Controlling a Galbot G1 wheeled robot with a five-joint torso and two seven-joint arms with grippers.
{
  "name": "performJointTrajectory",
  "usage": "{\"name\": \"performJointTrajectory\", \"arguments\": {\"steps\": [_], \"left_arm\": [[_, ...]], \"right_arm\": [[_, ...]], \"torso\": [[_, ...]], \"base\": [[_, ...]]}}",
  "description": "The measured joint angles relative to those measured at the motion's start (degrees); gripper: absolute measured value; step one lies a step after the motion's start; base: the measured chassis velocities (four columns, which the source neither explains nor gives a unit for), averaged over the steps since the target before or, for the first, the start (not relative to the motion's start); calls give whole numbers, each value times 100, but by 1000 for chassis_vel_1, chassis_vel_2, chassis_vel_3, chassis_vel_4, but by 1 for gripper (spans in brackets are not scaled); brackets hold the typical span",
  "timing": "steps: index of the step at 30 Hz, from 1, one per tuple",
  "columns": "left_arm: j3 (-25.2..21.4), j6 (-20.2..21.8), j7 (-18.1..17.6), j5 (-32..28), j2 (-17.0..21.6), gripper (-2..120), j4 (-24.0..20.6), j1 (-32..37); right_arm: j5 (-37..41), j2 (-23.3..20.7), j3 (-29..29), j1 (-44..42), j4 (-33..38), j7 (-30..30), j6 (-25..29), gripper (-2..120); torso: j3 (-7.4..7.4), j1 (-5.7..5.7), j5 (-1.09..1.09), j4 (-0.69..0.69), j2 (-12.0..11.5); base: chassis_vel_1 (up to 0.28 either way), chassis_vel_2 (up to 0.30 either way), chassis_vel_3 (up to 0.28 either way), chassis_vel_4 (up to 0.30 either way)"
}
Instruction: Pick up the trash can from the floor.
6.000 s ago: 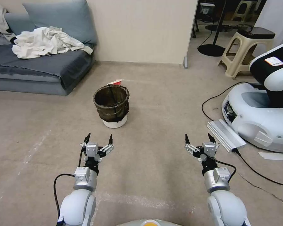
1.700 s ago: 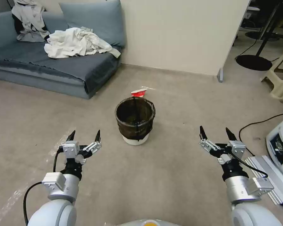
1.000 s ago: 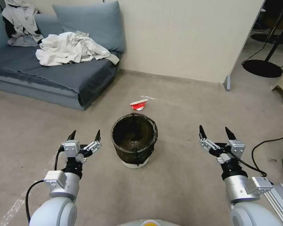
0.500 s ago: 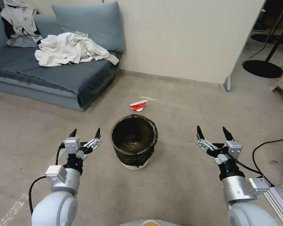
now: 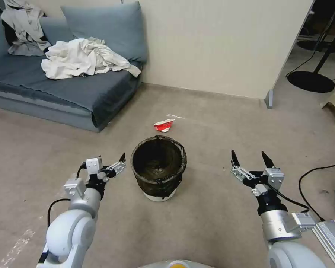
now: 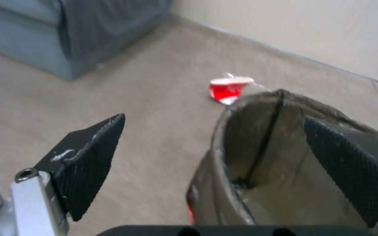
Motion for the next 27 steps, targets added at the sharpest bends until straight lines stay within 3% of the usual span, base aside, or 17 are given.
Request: {"name": "performJointTrajectory", "arguments": {"steps": [12, 18, 27], "left_arm": [[444, 477, -418, -122, 150, 100, 588, -707], [980, 1050, -1020, -171, 105, 100, 959, -1134], [1269, 1201, -1323, -168, 32, 100, 1237, -1330]], "right_arm": [[-7, 7, 28, 55, -142, 16, -8, 100], [-1, -11, 45, 114, -224, 25, -12, 100], [26, -48, 51, 129, -284, 33, -6, 100]], "torso": [[0, 0, 0, -1, 0], [0, 0, 1, 0, 0], [0, 0, 0, 0, 0]], "base": [[0, 0, 0, 0], [0, 0, 0, 0], [0, 0, 0, 0]]}}
